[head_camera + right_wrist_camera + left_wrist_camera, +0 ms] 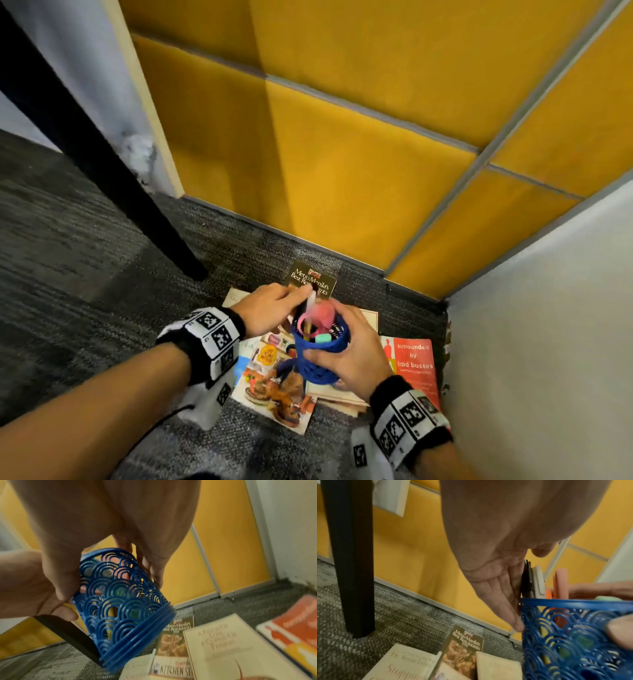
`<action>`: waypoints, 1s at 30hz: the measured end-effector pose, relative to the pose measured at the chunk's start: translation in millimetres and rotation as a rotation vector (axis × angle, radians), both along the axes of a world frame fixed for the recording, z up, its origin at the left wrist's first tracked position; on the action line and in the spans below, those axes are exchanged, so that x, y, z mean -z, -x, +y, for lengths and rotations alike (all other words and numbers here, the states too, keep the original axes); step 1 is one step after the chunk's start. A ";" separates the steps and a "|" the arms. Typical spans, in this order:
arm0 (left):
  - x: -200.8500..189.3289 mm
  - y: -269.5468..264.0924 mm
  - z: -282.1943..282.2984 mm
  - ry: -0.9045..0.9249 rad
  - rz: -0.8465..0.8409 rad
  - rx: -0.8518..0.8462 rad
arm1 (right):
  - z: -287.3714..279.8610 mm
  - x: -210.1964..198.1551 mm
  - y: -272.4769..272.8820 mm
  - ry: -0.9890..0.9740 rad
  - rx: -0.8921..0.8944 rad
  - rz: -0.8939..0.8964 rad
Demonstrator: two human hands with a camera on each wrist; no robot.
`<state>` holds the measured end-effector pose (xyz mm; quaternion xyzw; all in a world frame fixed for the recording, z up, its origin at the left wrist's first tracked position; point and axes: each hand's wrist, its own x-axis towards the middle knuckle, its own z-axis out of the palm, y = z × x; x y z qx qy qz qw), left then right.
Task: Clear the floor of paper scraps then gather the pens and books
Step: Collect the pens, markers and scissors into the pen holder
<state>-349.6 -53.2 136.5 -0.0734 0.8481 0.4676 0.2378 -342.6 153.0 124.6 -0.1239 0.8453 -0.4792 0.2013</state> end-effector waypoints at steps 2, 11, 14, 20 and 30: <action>-56.2 -4.6 10.1 -0.109 -0.030 -0.008 | 4.4 -57.2 1.6 -0.025 0.020 -0.035; -291.8 -60.1 14.6 -0.158 0.096 -0.131 | -5.7 -303.8 -21.7 -0.016 -0.042 -0.066; -375.5 -84.0 3.4 -0.137 0.120 -0.181 | -17.5 -381.2 -37.5 0.020 -0.083 -0.097; -506.5 -136.9 -37.7 -0.073 0.219 -0.294 | -61.4 -515.1 -70.6 0.063 -0.179 -0.084; -579.3 -240.1 -154.0 0.008 0.330 -0.452 | -194.7 -605.4 -148.0 -0.082 -0.337 0.012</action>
